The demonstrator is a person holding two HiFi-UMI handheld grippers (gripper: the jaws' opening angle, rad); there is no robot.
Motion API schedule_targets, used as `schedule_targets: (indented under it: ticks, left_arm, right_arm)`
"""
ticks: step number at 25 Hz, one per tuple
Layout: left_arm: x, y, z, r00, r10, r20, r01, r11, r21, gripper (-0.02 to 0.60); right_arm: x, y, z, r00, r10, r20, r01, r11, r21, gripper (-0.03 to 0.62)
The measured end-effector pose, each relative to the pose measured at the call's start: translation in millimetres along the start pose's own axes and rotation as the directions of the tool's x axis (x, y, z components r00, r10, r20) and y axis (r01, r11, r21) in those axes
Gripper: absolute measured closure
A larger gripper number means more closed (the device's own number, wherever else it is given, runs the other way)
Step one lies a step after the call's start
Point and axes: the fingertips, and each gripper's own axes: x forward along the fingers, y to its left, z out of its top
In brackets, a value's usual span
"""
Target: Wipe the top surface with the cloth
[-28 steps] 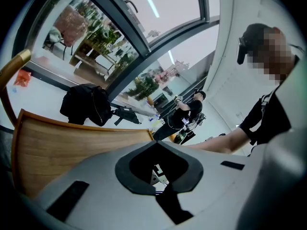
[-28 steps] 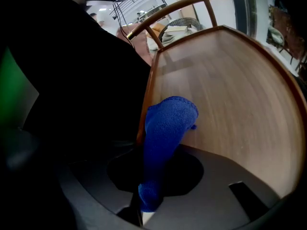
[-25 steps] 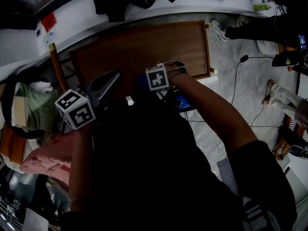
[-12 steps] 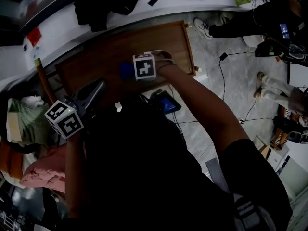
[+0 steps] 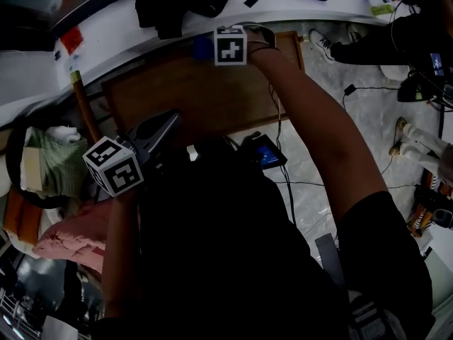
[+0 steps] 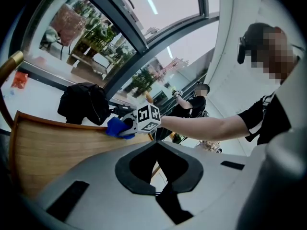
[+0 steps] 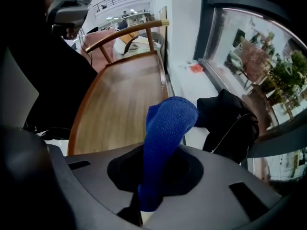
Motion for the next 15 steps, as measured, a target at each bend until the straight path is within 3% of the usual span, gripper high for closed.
schedule_targets:
  ticks: [4, 15]
  left_arm:
    - [-1, -1, -2, 1.000, -0.003, -0.007, 0.003, 1.000, 0.006, 0.571]
    - [1, 5, -3, 1.000, -0.003, -0.014, 0.003, 1.000, -0.005, 0.571]
  right_arm:
    - [8, 5, -5, 0.999, -0.001, -0.036, -0.001, 0.999, -0.040, 0.533]
    - [13, 37, -7, 0.998, 0.069, 0.005, -0.069, 0.997, 0.038, 0.533]
